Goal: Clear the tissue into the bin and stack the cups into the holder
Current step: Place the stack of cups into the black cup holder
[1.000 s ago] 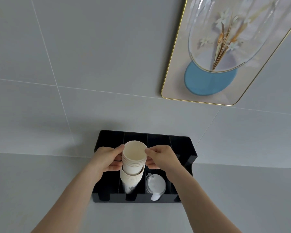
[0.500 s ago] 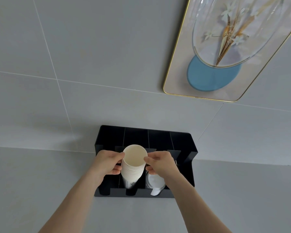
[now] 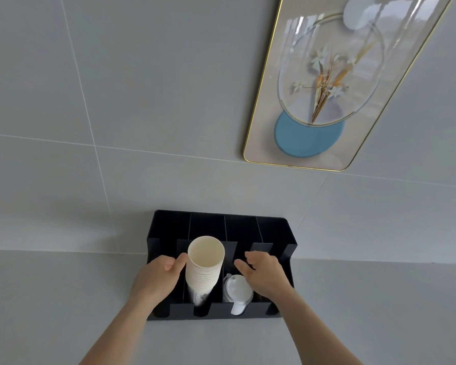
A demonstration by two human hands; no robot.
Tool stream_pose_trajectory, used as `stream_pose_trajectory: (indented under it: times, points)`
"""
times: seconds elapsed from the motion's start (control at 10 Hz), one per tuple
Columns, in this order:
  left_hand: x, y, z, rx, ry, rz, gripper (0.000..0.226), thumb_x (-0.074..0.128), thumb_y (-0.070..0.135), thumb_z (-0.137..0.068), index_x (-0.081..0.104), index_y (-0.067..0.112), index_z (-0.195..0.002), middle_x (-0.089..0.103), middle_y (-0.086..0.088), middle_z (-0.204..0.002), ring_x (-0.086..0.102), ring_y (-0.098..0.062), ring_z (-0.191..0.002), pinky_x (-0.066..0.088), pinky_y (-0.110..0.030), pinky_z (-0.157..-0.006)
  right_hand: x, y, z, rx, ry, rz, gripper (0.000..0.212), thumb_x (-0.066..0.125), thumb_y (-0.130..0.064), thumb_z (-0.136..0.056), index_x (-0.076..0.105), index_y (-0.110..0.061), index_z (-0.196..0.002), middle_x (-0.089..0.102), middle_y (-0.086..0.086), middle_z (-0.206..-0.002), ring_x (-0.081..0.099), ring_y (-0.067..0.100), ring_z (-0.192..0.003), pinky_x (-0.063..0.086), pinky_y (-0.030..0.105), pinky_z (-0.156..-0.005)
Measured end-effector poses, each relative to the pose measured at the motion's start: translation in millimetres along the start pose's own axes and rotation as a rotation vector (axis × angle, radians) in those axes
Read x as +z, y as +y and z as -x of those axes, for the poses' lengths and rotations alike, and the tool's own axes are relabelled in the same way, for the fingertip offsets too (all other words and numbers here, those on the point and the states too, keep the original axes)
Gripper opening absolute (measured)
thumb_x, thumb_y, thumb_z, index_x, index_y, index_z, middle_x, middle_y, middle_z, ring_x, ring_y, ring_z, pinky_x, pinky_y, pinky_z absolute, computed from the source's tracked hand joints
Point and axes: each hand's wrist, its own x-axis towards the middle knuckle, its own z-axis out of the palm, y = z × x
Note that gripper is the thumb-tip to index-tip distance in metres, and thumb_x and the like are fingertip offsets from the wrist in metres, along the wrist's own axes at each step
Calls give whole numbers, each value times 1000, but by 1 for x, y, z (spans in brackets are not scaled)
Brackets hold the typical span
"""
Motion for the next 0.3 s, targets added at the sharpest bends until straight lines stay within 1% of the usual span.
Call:
stream_pose_trajectory:
  times: [0.1,0.2,0.3]
  points:
    - [-8,-10,6,-29,8,-169,69,33,74,-88,60,23,-125,66,3,-121,62,-18,-110,46,-34,-83,-17,24,14,20,-47,263,61,56,-52,-96,49,-11,-141,60,6,-137,57,26,-124,48,36,-98]
    - [-17,-7,14,46,97,-319,83,33,78,-85,40,22,-147,47,3,-149,46,-20,-135,46,-40,-101,-31,45,28,-34,-26,443,66,55,-52,-97,39,-11,-146,52,6,-144,50,26,-131,45,37,-106]
    - [-23,4,25,162,164,-461,92,29,81,-83,30,20,-152,37,2,-157,34,-20,-144,37,-39,-113,-44,64,39,-49,22,513,66,56,-51,-96,38,-11,-145,47,6,-147,46,25,-134,39,34,-111]
